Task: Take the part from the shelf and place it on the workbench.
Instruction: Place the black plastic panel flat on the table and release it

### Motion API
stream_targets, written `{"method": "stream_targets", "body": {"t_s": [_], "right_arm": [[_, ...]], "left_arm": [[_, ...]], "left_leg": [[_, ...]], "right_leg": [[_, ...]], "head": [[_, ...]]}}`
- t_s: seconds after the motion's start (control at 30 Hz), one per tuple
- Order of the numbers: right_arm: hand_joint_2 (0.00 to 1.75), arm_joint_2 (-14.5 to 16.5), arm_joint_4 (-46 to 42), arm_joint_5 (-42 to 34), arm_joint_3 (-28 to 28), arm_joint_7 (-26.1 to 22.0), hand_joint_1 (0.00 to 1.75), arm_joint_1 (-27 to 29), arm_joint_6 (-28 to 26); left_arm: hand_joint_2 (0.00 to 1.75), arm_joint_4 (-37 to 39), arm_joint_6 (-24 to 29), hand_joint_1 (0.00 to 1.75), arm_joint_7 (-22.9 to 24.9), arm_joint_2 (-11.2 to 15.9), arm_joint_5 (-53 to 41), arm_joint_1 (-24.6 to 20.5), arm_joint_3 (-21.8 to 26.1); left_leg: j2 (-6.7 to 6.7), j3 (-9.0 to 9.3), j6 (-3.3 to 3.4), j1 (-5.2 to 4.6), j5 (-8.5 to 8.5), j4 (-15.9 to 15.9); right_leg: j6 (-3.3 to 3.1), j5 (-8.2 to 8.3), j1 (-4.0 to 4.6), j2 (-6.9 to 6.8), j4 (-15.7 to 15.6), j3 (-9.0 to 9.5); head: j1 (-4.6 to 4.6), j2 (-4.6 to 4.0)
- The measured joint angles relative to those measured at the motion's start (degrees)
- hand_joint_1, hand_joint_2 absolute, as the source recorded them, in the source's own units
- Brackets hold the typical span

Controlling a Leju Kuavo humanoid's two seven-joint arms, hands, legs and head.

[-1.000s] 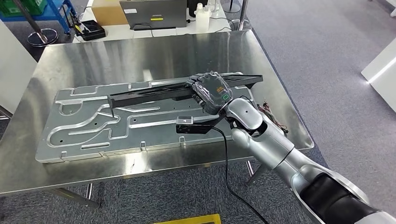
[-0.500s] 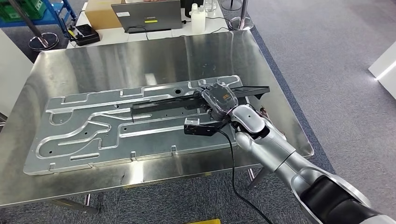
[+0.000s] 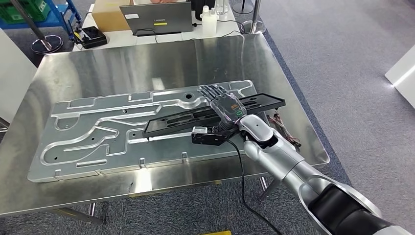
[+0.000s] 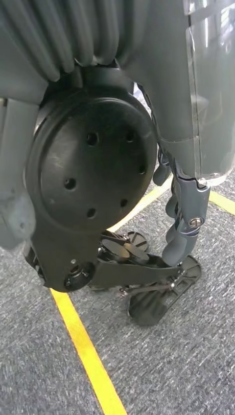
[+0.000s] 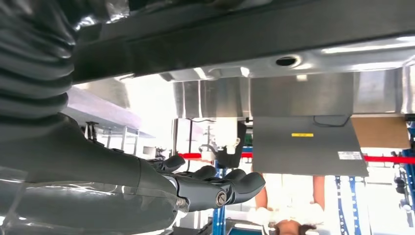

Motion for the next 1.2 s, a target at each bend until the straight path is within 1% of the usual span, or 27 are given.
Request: {"method": "stream_targets", "body": {"t_s": [0.07, 0.2, 0.27, 0.33, 0.37, 0.4, 0.47, 0.5, 0.53, 0.57, 0.6, 0.63, 0.67, 0.7, 0.73, 0.77, 0.83, 0.87, 0.9, 0.93, 1.0, 1.03, 1.07, 1.1, 1.13, 1.17, 1.2], "right_arm": [[0.0, 0.4, 0.29, -0.03, 0.0, -0.23, 0.0, -0.07, -0.19], [0.0, 1.17, 0.06, -0.04, 0.01, -0.36, 0.0, -0.19, -0.13], [0.0, 1.5, -0.73, -0.04, 0.03, -0.61, 0.0, -0.19, -0.1], [0.0, 1.75, -1.9, -0.01, 0.09, -0.9, 0.0, -0.2, -0.03], [0.0, 1.79, -2.47, 0.05, 0.13, -0.99, 0.0, -0.29, 0.09], [0.0, 1.84, -3.08, 0.14, 0.2, -0.98, 0.0, -0.41, 0.27], [0.0, 1.96, -4.23, 0.35, 0.56, -0.81, 0.0, -0.56, 0.87], [0.0, 2.04, -4.78, 0.43, 0.84, -0.66, 0.0, -0.52, 1.17], [0.0, 2.09, -5.31, 0.49, 1.17, -0.53, 0.0, -0.45, 1.5], [0.0, 2.12, -5.81, 0.52, 1.49, -0.4, 0.0, -0.4, 1.75], [0.0, 2.14, -6.32, 0.55, 1.76, -0.29, 0.0, -0.39, 1.96], [0.0, 2.15, -6.85, 0.55, 2.01, -0.23, 0.0, -0.41, 2.1], [0.0, 2.15, -7.25, 0.52, 2.19, -0.21, 0.0, -0.46, 2.12], [0.0, 2.18, -7.61, 0.49, 2.37, -0.25, 0.0, -0.48, 2.12], [0.0, 2.22, -7.93, 0.48, 2.57, -0.28, 0.0, -0.5, 2.1], [0.0, 2.27, -8.19, 0.47, 2.75, -0.26, 0.0, -0.52, 2.15], [0.0, 2.34, -8.72, 0.49, 3.06, -0.04, 0.0, -0.56, 2.33], [0.0, 2.36, -8.94, 0.49, 3.17, 0.08, 0.0, -0.6, 2.4], [0.0, 2.38, -9.1, 0.49, 3.27, 0.14, 0.0, -0.64, 2.42], [0.0, 2.4, -9.21, 0.47, 3.37, 0.1, 0.0, -0.66, 2.38], [0.0, 2.41, -9.27, 0.44, 3.57, 0.01, 0.0, -0.59, 2.3], [0.0, 2.41, -9.27, 0.44, 3.66, -0.02, 0.0, -0.53, 2.27], [0.0, 2.41, -9.28, 0.44, 3.75, -0.03, 0.0, -0.48, 2.25], [0.0, 2.4, -9.31, 0.44, 3.8, -0.03, 0.0, -0.44, 2.25], [0.0, 2.39, -9.37, 0.45, 3.84, -0.01, 0.0, -0.41, 2.25], [0.0, 2.38, -9.49, 0.47, 3.85, 0.01, 0.0, -0.4, 2.24], [0.0, 2.32, -9.62, 0.49, 3.84, 0.02, 0.0, -0.41, 2.21]], "left_arm": [[0.0, 0.0, -0.41, 0.0, 0.2, 0.09, 0.02, 0.02, 0.0], [0.0, 0.0, -0.7, 0.0, 0.41, 0.35, -0.01, 0.12, -0.02], [0.0, 0.0, -0.73, 0.0, 0.41, 0.45, -0.09, 0.17, -0.02], [0.0, 0.0, -0.79, 0.0, 0.39, 0.49, -0.18, 0.14, -0.02], [0.0, 0.0, -0.83, 0.0, 0.37, 0.48, -0.22, 0.1, -0.02], [0.0, 0.0, -0.87, 0.0, 0.35, 0.48, -0.31, 0.08, -0.02], [0.0, 0.0, -0.92, 0.0, 0.3, 0.47, -0.49, 0.08, -0.02], [0.0, 0.0, -0.94, 0.0, 0.28, 0.48, -0.56, 0.1, -0.02], [0.0, 0.0, -0.97, 0.0, 0.28, 0.49, -0.58, 0.14, -0.02], [0.0, 0.0, -0.99, 0.0, 0.28, 0.49, -0.6, 0.17, -0.02], [0.0, 0.0, -1.02, 0.0, 0.28, 0.49, -0.61, 0.19, -0.02], [0.0, 0.0, -1.06, 0.0, 0.29, 0.49, -0.63, 0.18, -0.02], [0.0, 0.0, -1.11, 0.0, 0.29, 0.5, -0.64, 0.15, -0.02], [0.0, 0.0, -1.17, 0.0, 0.28, 0.51, -0.65, 0.12, -0.02], [0.0, 0.0, -1.25, 0.0, 0.28, 0.52, -0.66, 0.1, -0.02], [0.0, 0.0, -1.32, 0.0, 0.28, 0.53, -0.67, 0.1, -0.02], [0.0, 0.0, -1.42, 0.0, 0.29, 0.55, -0.67, 0.13, -0.02], [0.0, 0.0, -1.43, 0.0, 0.29, 0.56, -0.67, 0.14, -0.02], [0.0, 0.0, -1.43, 0.0, 0.29, 0.57, -0.67, 0.15, -0.02], [0.0, 0.0, -1.44, 0.0, 0.29, 0.57, -0.67, 0.15, -0.02], [0.0, 0.0, -1.45, 0.0, 0.29, 0.57, -0.67, 0.13, -0.02], [0.0, 0.0, -1.45, 0.0, 0.29, 0.57, -0.68, 0.13, -0.02], [0.0, 0.0, -1.45, 0.0, 0.29, 0.57, -0.68, 0.13, -0.02], [0.0, 0.0, -1.46, 0.0, 0.29, 0.57, -0.69, 0.12, -0.03], [0.0, 0.0, -1.46, 0.0, 0.29, 0.57, -0.69, 0.12, -0.03], [0.0, -0.01, -1.46, 0.0, 0.29, 0.59, -0.7, 0.09, -0.04], [0.0, -0.04, -1.46, 0.0, 0.28, 0.63, -0.7, 0.07, -0.04]], "left_leg": [[0.0, -0.02, 0.01, -0.06, -0.06, 0.15], [0.0, -0.22, 0.46, -0.23, -0.33, 0.73], [0.01, -0.25, 0.75, -0.32, -0.17, 0.84], [0.16, 0.16, 1.33, -0.1, 0.75, -0.19], [0.28, 0.35, 1.7, 0.09, 1.31, -0.9], [0.4, 0.47, 1.97, 0.29, 1.81, -1.55], [0.54, 0.19, 2.2, 0.36, 2.19, -1.76], [0.56, -0.03, 2.16, 0.36, 2.24, -1.62], [0.57, -0.25, 2.12, 0.38, 2.26, -1.41], [0.57, -0.47, 2.05, 0.43, 2.26, -1.13], [0.55, -0.68, 1.92, 0.5, 2.2, -0.78], [0.52, -0.92, 1.7, 0.57, 2.06, -0.32], [0.48, -1.27, 1.39, 0.54, 1.89, 0.16], [0.42, -1.59, 1.02, 0.49, 1.76, 0.62], [0.37, -1.9, 0.66, 0.38, 1.72, 1.02], [0.31, -2.17, 0.31, 0.28, 1.82, 1.24], [0.25, -2.59, -0.32, 0.34, 1.88, 1.59], [0.25, -2.98, -0.62, 0.43, 1.19, 2.2], [0.26, -3.61, -0.86, 0.52, -0.25, 3.68], [0.29, -4.56, -1.07, 0.59, -2.39, 6.28], [0.3, -6.85, -1.31, 0.6, -6.86, 13.35], [0.3, -7.54, -1.3, 0.59, -8.01, 16.11], [0.3, -7.35, -1.14, 0.57, -7.99, 17.02], [0.29, -6.09, -0.82, 0.5, -6.87, 15.73], [0.28, -3.85, -0.34, 0.35, -5.12, 12.49], [0.27, -1.22, 0.34, 0.15, -3.93, 8.19], [0.28, 1.06, 0.81, -0.08, -3.06, 4.42]], "right_leg": [[0.06, 0.04, -0.1, 0.0, -0.06, 0.04], [0.43, 0.15, -0.37, -0.02, -0.11, 0.07], [0.78, 0.41, -0.44, -0.01, -0.26, 0.19], [1.33, 0.42, -0.33, 0.0, -0.5, 0.38], [1.5, -0.36, -0.28, -0.02, 0.11, 0.18], [1.6, -1.85, -0.23, -0.05, 1.88, -0.51], [1.72, -6.03, -0.37, -0.1, 8.77, -3.2], [1.84, -7.56, -0.45, -0.11, 12.33, -4.54], [1.97, -8.12, -0.56, -0.12, 14.56, -5.25], [2.11, -7.52, -0.7, -0.13, 14.66, -4.96], [2.24, -5.97, -0.87, -0.17, 12.47, -3.56], [2.38, -4.17, -1.07, -0.24, 8.74, -1.44], [2.43, -3.01, -1.1, -0.28, 5.07, 0.63], [2.26, -2.27, -1.05, -0.25, 2.46, 2.01], [1.97, -2.21, -0.96, -0.2, 1.05, 2.63], [1.55, -2.4, -0.8, -0.11, 0.9, 2.54], [0.6, -2.05, -0.81, -0.08, 0.75, 2.0], [0.08, -1.74, -0.83, -0.12, 0.66, 1.72], [-0.42, -1.38, -0.85, -0.18, 0.51, 1.42], [-0.84, -1.01, -0.83, -0.25, 0.4, 1.06], [-1.25, -0.34, -0.54, -0.35, 0.44, 0.16], [-1.34, 0.02, -0.33, -0.38, 0.51, -0.36], [-1.38, 0.39, -0.12, -0.4, 0.59, -0.88], [-1.41, 0.76, 0.11, -0.38, 0.68, -1.38], [-1.41, 1.14, 0.34, -0.35, 0.74, -1.81], [-1.37, 1.53, 0.47, -0.33, 0.76, -2.13], [-1.22, 1.95, 0.55, -0.31, 0.67, -2.33]], "head": [[0.0, 0.0], [-0.01, 0.0], [-0.01, 0.0], [-0.01, 0.0], [-0.01, 0.0], [0.0, 0.0], [-0.01, 0.0], [-0.01, 0.0], [-0.01, 0.0], [0.0, 0.0], [0.0, 0.0], [0.0, 0.0], [0.0, 0.0], [-0.01, 0.01], [-0.02, 0.01], [-0.02, 0.01], [-0.02, 0.0], [-0.03, 0.0], [-0.03, 0.0], [-0.03, 0.0], [-0.03, 0.0], [-0.03, 0.0], [-0.03, 0.0], [-0.03, 0.0], [-0.03, 0.0], [-0.03, 0.0], [-0.02, 0.0]]}}
